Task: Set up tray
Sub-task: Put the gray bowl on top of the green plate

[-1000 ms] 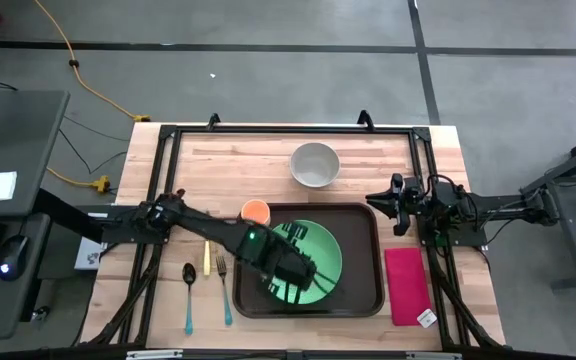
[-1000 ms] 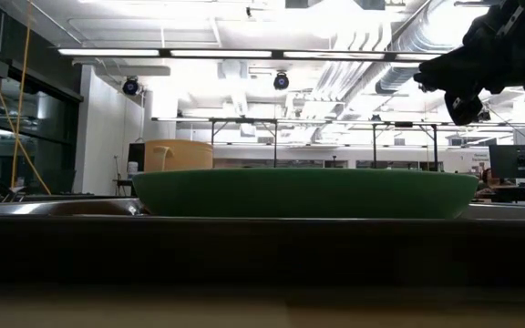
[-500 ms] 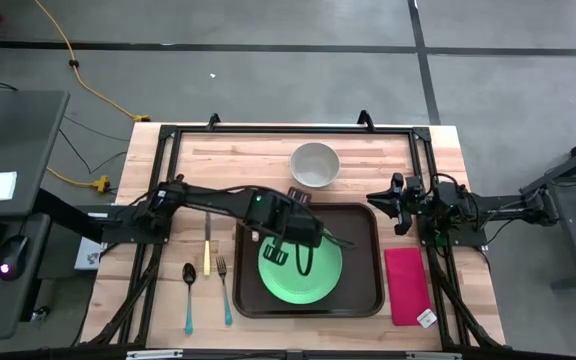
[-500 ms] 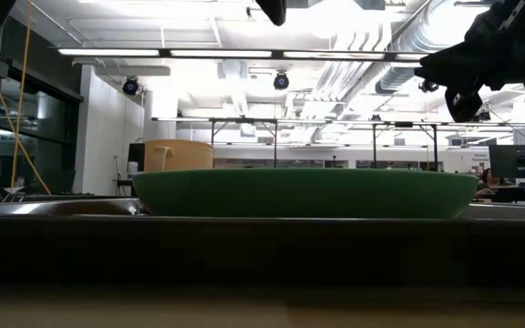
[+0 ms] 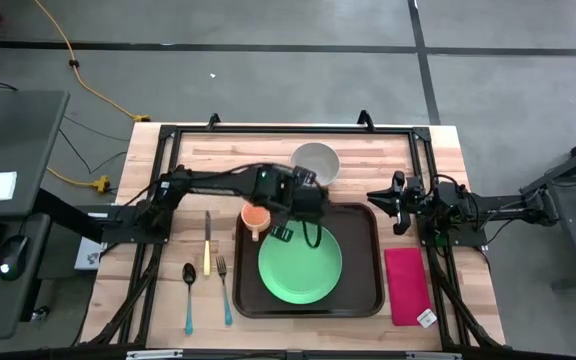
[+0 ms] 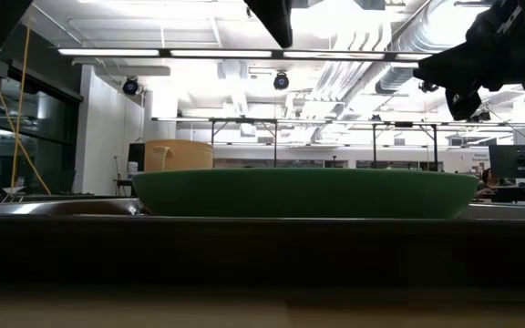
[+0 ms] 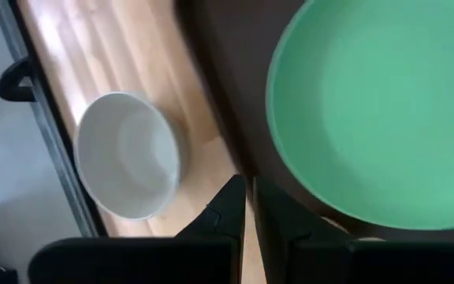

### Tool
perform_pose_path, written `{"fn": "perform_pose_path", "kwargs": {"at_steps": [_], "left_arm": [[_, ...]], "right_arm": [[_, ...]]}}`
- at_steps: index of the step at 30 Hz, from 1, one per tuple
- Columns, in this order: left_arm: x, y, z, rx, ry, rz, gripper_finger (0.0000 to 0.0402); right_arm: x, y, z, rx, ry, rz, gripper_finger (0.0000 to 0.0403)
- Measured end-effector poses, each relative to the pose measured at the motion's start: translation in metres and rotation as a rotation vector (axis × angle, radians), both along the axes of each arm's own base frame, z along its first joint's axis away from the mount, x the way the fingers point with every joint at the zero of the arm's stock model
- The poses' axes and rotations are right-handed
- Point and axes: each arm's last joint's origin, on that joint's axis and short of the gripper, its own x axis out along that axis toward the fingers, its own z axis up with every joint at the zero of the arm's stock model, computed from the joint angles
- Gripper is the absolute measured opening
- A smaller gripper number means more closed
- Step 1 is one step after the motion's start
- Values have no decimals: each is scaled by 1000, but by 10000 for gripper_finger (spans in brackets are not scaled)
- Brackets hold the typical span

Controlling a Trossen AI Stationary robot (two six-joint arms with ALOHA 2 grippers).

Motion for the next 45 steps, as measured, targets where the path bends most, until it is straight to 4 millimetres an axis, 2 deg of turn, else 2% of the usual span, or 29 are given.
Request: {"fn": "perform_pose_path", "kwargs": {"at_steps": [9, 16, 30, 45], "left_arm": [[10, 60, 1, -85, -50, -42, 56], [10, 99, 2, -80, -85, -10, 56], [-1, 157, 2, -73, -99, 129, 56], [-26, 202, -2, -139, -47, 390, 56]], "right_arm": [[0, 1, -1, -61, 18, 27, 52], [0, 1, -2, -84, 26, 29, 48], [0, -1, -1, -85, 28, -20, 51], [0, -1, -1, -82, 28, -20, 46]]}}
